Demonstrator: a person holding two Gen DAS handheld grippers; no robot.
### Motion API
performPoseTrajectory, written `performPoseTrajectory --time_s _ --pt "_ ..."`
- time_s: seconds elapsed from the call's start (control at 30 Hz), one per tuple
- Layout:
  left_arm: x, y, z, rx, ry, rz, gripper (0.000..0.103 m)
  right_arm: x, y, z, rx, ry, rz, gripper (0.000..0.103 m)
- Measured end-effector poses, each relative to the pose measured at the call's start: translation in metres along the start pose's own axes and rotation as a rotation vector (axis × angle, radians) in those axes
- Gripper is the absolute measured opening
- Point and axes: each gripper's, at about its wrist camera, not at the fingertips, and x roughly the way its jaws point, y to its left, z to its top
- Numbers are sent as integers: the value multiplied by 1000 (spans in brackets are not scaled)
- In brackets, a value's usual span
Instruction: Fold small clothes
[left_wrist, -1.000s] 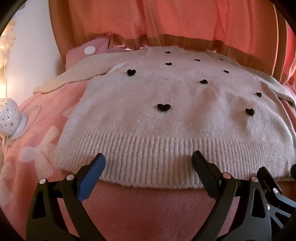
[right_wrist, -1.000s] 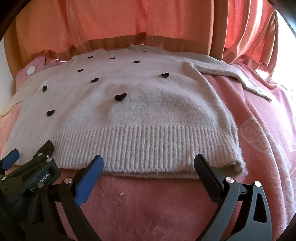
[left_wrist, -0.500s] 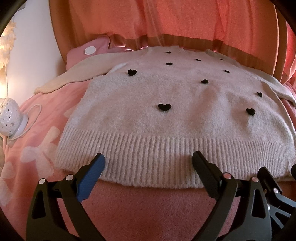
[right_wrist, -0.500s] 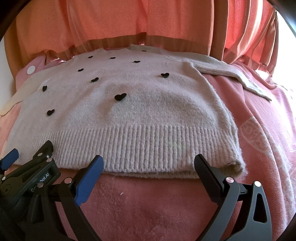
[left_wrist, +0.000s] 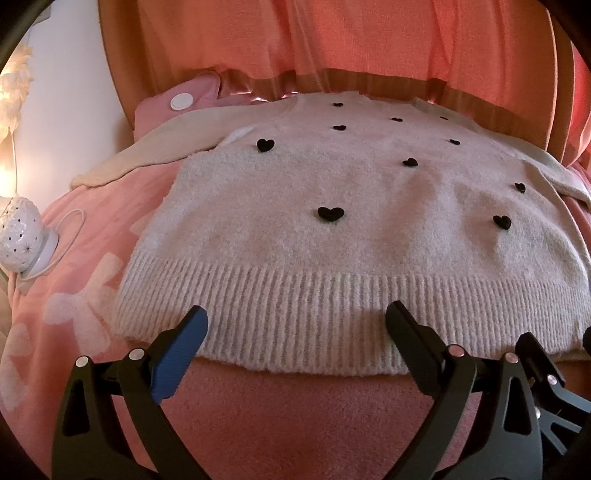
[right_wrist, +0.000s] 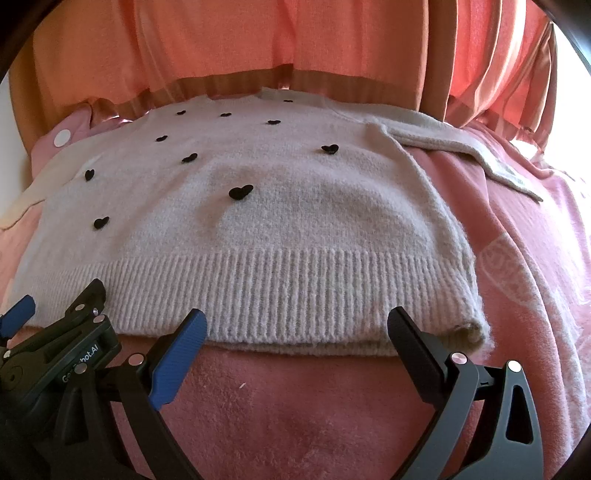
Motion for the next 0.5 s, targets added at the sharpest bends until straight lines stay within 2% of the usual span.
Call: performPoseTrajectory --time_s 0.13,0.2,0.27,0.37,0.5 --pt "-2 3 3 -1 17 -12 95 -3 -1 2 -3 9 33 97" --pt "-10 6 8 12 26 -53 95 -13 -10 13 11 16 125 96" --pt "-22 7 16 34 0 -80 98 -34 -36 34 80 -46 198 95" --pt "-44 6 39 79 -113 -81 98 -49 -87 67 172 -137 201 98" --pt "-38 -6 73 107 -136 -93 98 -10 -185 112 339 -134 140 98"
